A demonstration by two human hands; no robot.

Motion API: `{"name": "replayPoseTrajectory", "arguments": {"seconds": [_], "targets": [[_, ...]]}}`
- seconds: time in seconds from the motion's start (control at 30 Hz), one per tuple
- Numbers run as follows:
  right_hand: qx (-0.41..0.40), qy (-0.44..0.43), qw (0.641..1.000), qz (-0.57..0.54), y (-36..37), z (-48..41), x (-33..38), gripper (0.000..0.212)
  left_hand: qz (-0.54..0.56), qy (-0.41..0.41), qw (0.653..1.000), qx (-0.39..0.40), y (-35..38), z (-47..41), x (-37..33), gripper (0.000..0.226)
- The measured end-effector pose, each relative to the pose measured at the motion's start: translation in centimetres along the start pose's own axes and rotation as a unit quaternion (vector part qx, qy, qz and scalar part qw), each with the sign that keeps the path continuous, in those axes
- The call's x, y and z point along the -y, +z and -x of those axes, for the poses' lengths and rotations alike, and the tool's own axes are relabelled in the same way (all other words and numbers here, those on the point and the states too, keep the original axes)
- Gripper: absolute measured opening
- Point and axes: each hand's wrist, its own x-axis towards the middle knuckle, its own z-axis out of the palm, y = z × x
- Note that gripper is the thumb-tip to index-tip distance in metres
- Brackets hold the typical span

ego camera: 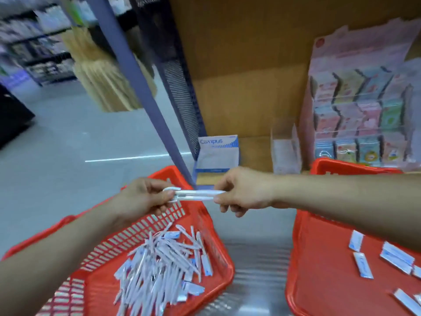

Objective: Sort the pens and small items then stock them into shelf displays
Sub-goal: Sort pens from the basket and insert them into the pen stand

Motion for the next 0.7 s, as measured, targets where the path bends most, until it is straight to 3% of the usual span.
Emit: {"name": "replayPoseTrajectory", "arguments": {"seconds": [0.13, 0.27, 0.37, 0.47, 0.53, 0.6, 0.7], "targets": [[0.022, 0.006, 0.993, 0.120, 5.3, -4.2, 2.5, 0.028, -0.019, -0.042, 0.997, -0.056, -4.3, 1.4, 9.8, 0.016], [0.050, 0.014, 0.991, 0.124, 12.0, -8.4, 3.0, 0.040, -0.085, -0.104, 0.989, -0.054, -6.4, 2.8, 18.6, 0.017], [0.048, 0.048, 0.990, 0.123, 16.4, -11.6, 1.0, 0.043, -0.233, -0.094, 0.968, -0.011, -7.4, 2.2, 23.2, 0.025], [0.037, 0.110, 0.985, 0.126, 19.1, -13.9, -1.7, 0.046, -0.415, -0.103, 0.904, 0.024, -7.8, 1.5, 25.4, 0.020], [0.028, 0.144, 0.982, 0.118, 20.0, -15.1, -3.0, 0.048, -0.498, -0.061, 0.865, 0.019, -7.4, 1.1, 25.8, 0.032], [0.024, 0.166, 0.978, 0.125, 20.6, -16.3, -4.0, 0.052, -0.504, 0.017, 0.863, 0.027, -6.3, 0.8, 25.7, 0.047], [0.035, 0.194, 0.965, 0.171, 21.5, -17.5, -5.1, 0.061, -0.512, 0.098, 0.845, 0.117, -2.6, 1.0, 25.2, 0.063]]}}
